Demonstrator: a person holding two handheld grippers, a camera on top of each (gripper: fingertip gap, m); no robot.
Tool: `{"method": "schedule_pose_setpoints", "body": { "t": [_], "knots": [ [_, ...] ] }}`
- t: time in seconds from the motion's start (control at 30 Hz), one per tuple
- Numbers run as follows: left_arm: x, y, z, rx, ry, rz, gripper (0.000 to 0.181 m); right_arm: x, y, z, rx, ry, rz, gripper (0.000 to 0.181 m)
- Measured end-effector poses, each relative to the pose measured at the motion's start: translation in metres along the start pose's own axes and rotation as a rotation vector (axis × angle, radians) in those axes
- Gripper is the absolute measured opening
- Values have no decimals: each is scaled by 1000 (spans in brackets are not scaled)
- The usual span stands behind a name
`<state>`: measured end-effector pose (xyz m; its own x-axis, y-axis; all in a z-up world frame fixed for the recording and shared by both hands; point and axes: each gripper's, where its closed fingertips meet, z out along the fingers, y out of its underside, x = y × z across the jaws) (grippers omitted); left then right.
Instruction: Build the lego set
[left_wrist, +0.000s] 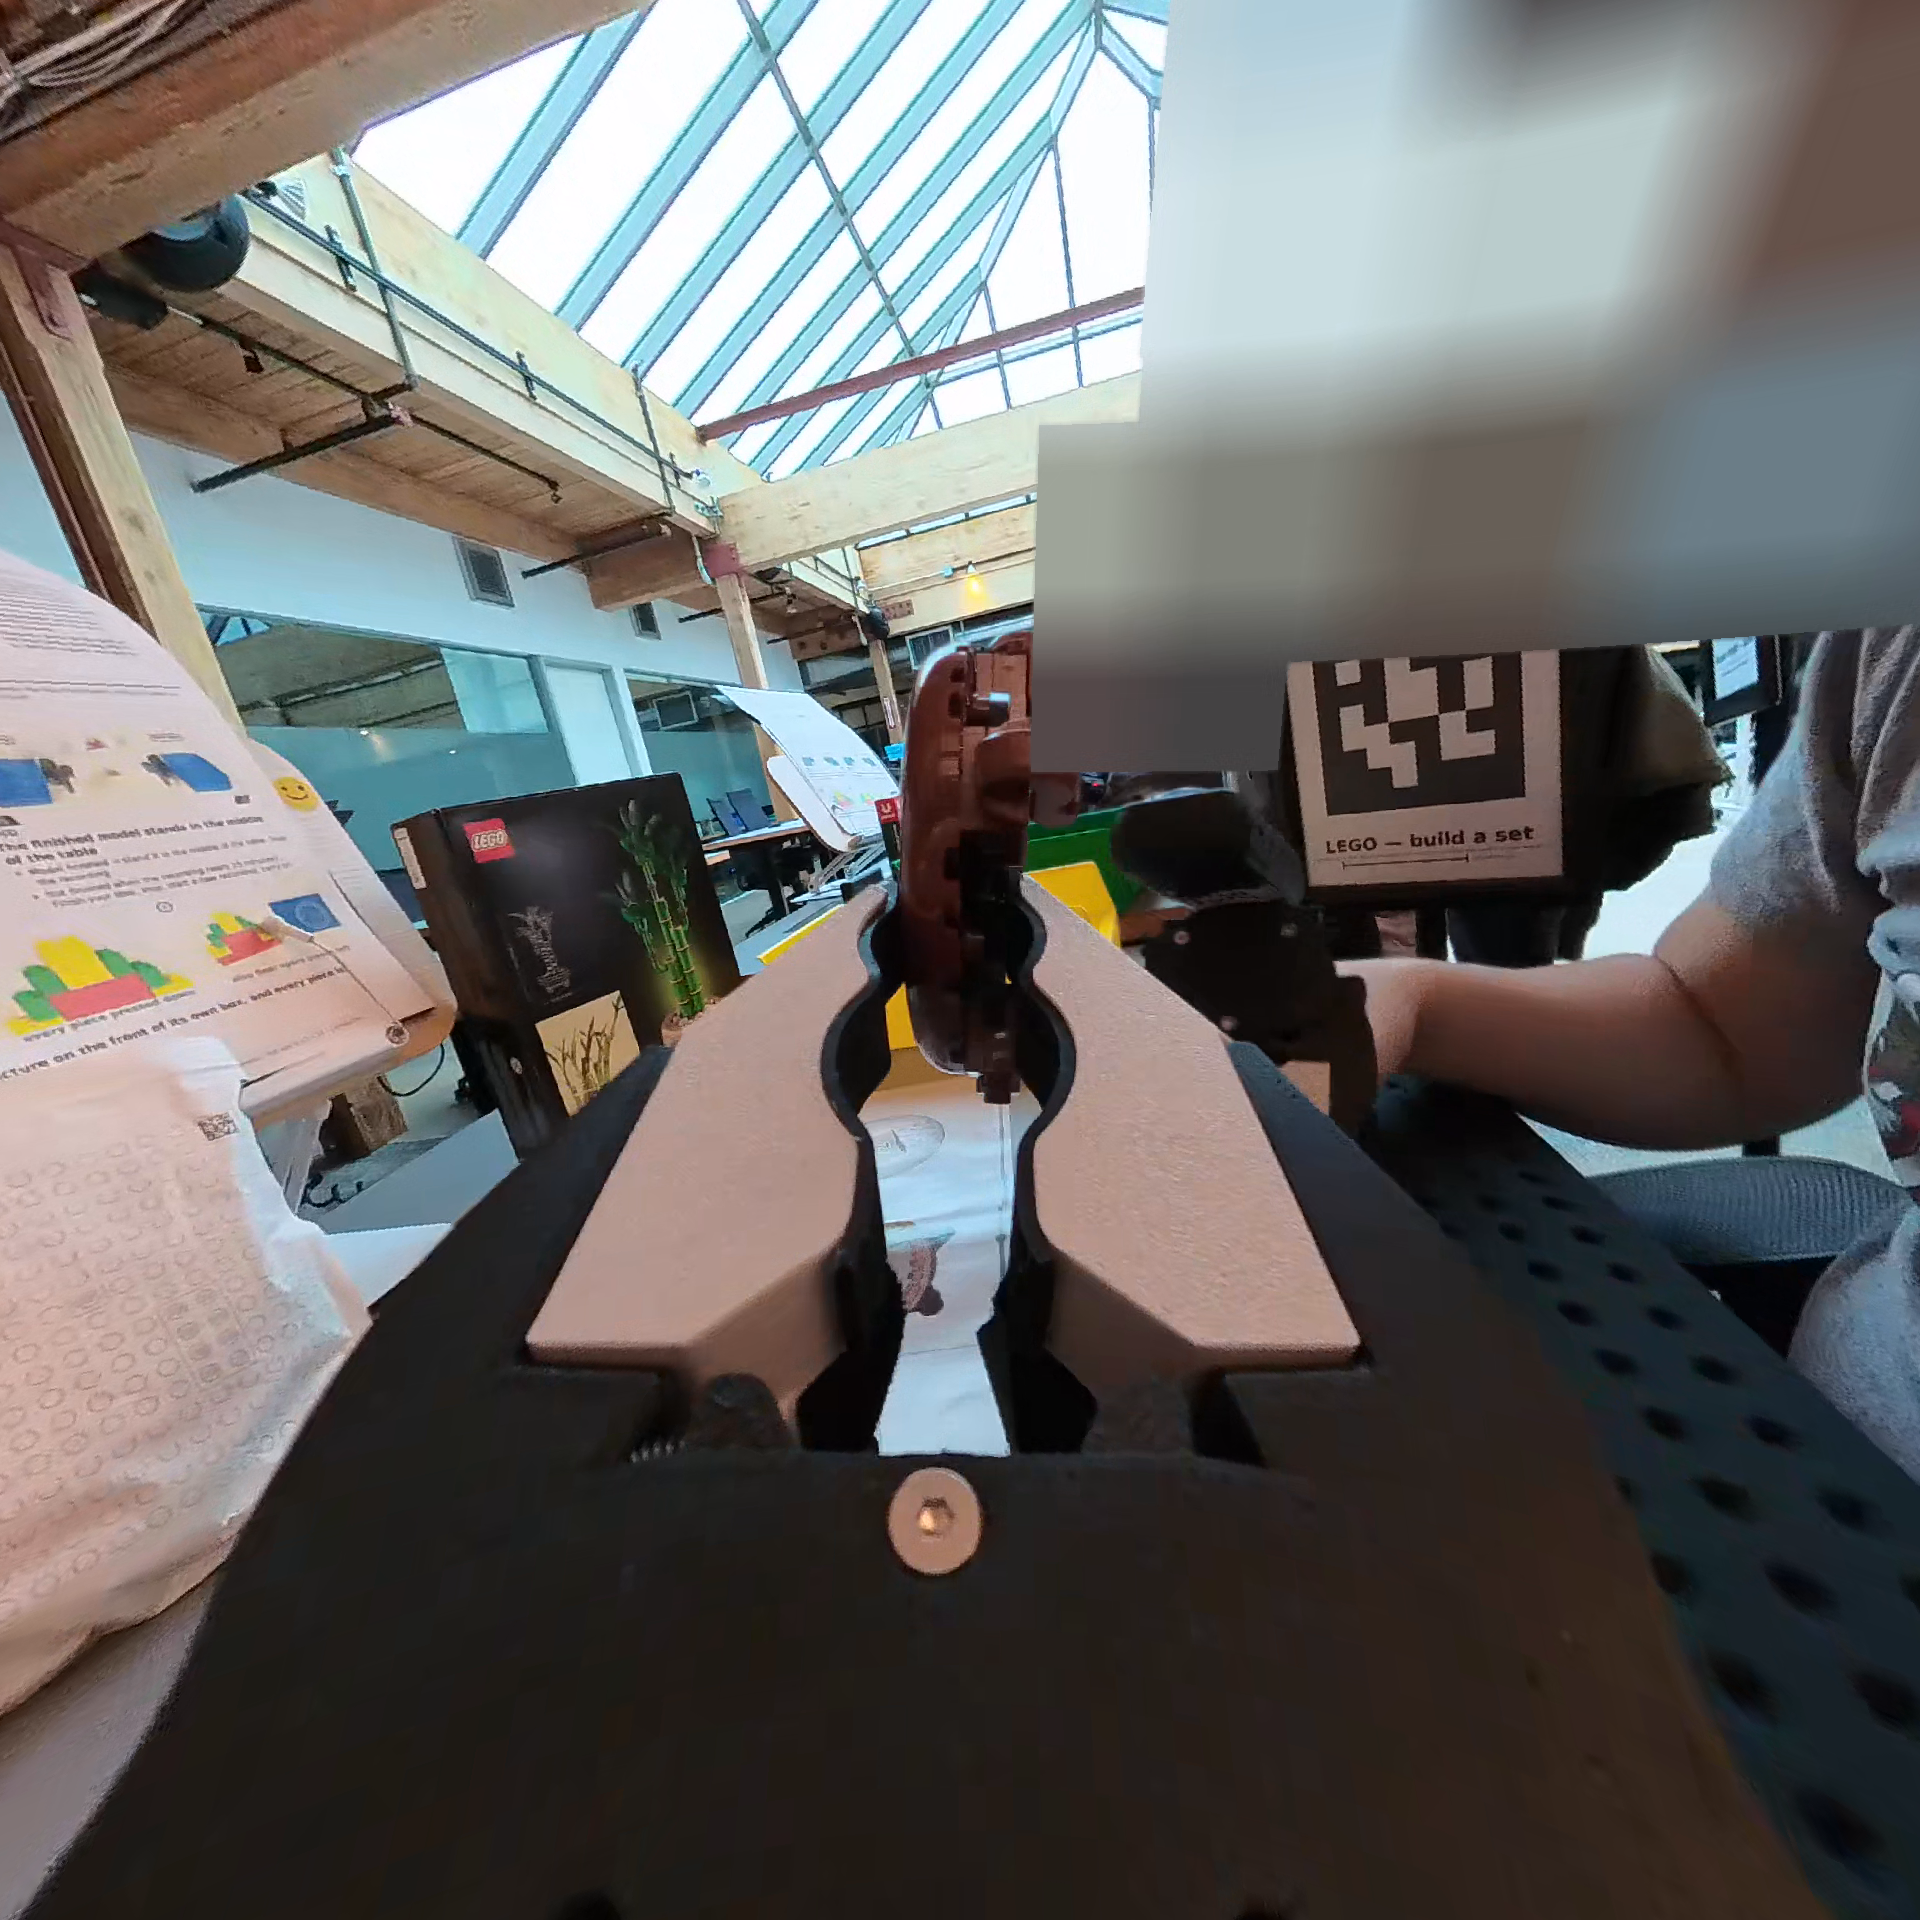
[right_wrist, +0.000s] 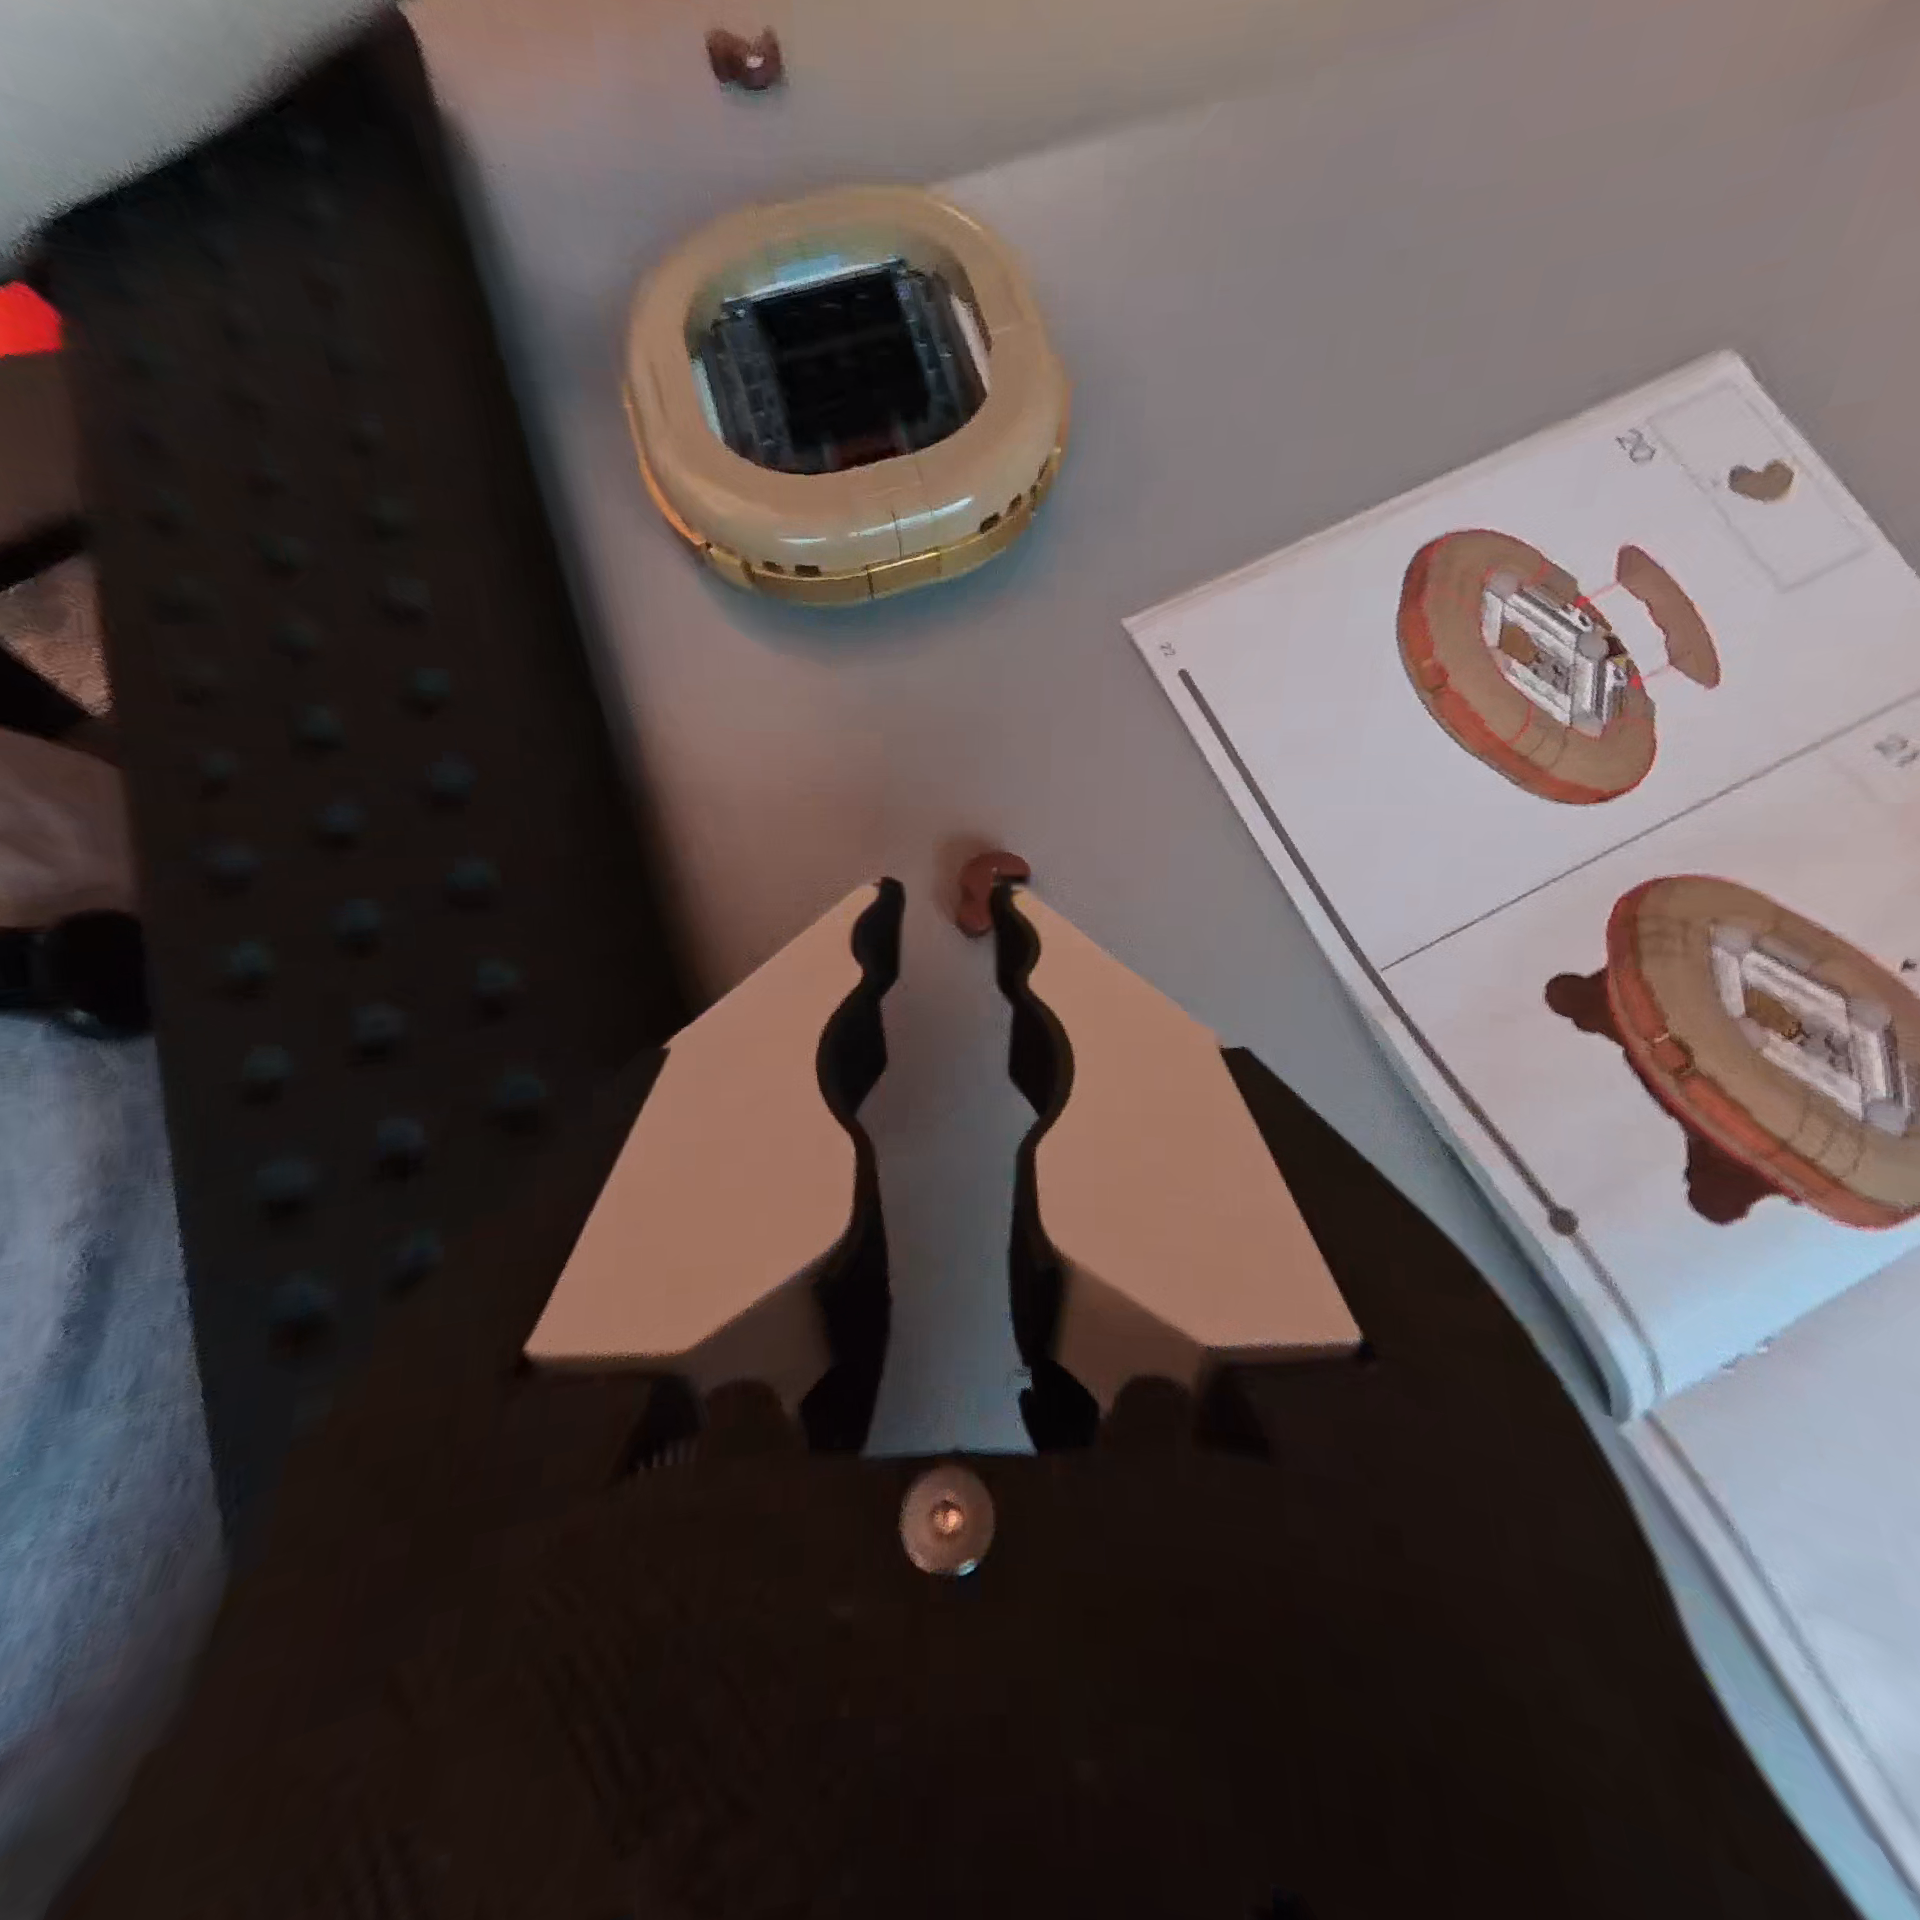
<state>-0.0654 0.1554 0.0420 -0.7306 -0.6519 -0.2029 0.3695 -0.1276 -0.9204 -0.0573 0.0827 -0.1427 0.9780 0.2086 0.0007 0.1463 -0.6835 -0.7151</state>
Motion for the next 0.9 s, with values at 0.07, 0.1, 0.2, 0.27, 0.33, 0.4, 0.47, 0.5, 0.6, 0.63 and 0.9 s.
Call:
{"method": "schedule_pose_setpoints", "body": {
  "t": [0.07, 0.1, 0.2, 0.27, 0.33, 0.4, 0.47, 0.5, 0.6, 0.63, 0.9],
  "knots": [
    [0, 0, 1, 5, 6, -13, 16, 3, 2, 5, 2, 49, 35, 11],
    [1, 1, 1, 5, 10, -19, 16, 7, 6, 7, -21, 79, 40, 12],
    [2, 1, 2, 2, 15, -18, 17, 14, 9, 12, -61, 152, 11, 15],
    [3, -1, 2, 9, 14, -13, 17, 14, 14, 15, -104, 171, -39, 14],
    [4, -3, 2, 15, 21, -11, 17, 12, 12, 16, -104, 168, -50, 12],
    [6, -3, 1, 15, 25, -4, 17, 15, 13, 15, -102, 168, -43, 7],
    [7, -5, 1, 19, 25, 14, 16, 14, 14, 15, -92, 135, -26, 7],
    [7, -6, 1, 21, 25, 23, 17, 15, 14, 14, -86, 133, -27, 6],
    [10, -10, 0, 39, 28, 65, 16, 18, 18, 11, -83, 121, -12, 7],
    [11, -13, 0, 53, 34, 75, 16, 16, 18, 11, -71, 94, -10, 7],
    [29, -28, 3, 146, 109, 64, 16, -12, -109, -67, 538, -13, -143, 50]
  ]
}}
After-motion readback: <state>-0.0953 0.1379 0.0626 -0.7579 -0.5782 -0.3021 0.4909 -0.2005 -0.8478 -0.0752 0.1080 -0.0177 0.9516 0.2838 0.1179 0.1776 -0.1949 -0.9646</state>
